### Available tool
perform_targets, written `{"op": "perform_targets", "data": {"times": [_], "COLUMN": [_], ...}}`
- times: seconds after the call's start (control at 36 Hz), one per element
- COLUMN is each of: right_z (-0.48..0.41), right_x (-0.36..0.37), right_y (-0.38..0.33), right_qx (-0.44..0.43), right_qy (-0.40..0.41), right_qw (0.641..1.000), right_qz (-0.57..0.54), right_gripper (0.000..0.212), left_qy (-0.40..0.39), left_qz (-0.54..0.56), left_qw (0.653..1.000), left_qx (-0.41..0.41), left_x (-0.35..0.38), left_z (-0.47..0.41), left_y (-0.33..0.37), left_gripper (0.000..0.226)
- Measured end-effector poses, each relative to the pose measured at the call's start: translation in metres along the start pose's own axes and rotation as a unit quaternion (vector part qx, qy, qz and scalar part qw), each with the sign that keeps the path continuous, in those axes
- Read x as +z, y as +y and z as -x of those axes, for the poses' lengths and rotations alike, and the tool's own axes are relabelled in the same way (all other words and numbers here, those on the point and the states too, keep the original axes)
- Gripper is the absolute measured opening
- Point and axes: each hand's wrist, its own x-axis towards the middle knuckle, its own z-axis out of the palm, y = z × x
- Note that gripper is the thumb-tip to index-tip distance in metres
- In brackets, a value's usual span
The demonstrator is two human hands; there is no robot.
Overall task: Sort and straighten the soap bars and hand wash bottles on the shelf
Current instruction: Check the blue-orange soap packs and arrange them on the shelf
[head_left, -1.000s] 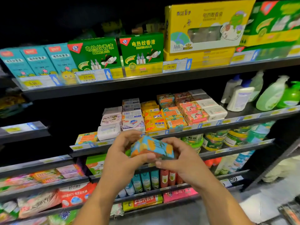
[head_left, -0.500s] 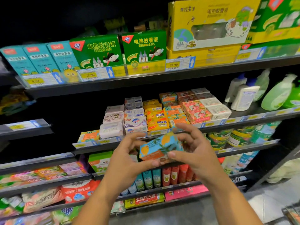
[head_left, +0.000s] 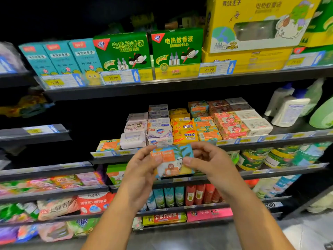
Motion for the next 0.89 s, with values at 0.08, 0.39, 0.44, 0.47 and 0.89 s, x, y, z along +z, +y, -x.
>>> {"op": "perform_targets", "data": {"times": [0.08, 0.39, 0.44, 0.47, 0.89], "right_z": [-0.008, -0.036, -0.044, -0.048, -0.113], "right_x": [0.014, 0.037, 0.045, 0.048, 0.127], "right_y": [0.001, 0.012, 0.011, 0.011, 0.002], "right_qx": [0.073, 0.171, 0.182, 0.183, 0.074], "right_qy": [-0.017, -0.140, -0.153, -0.150, -0.075], "right_qw": [0.995, 0.969, 0.970, 0.971, 0.991], "right_qz": [0.062, 0.107, 0.055, 0.020, -0.088], "right_gripper": [0.037, 0.029, 0.029, 0.029, 0.016], "left_qy": [0.046, 0.080, 0.067, 0.061, -0.004], "left_qz": [-0.020, -0.169, -0.148, -0.137, -0.305], "left_qw": [0.994, 0.979, 0.986, 0.989, 0.943], "left_qx": [-0.096, -0.079, -0.035, -0.018, 0.135], "left_x": [0.002, -0.036, -0.041, -0.042, -0.112], "left_z": [-0.006, -0.014, -0.020, -0.022, -0.071], "left_y": [-0.001, 0.004, 0.014, 0.020, 0.061], "left_gripper": [0.036, 0.022, 0.021, 0.023, 0.034]}}
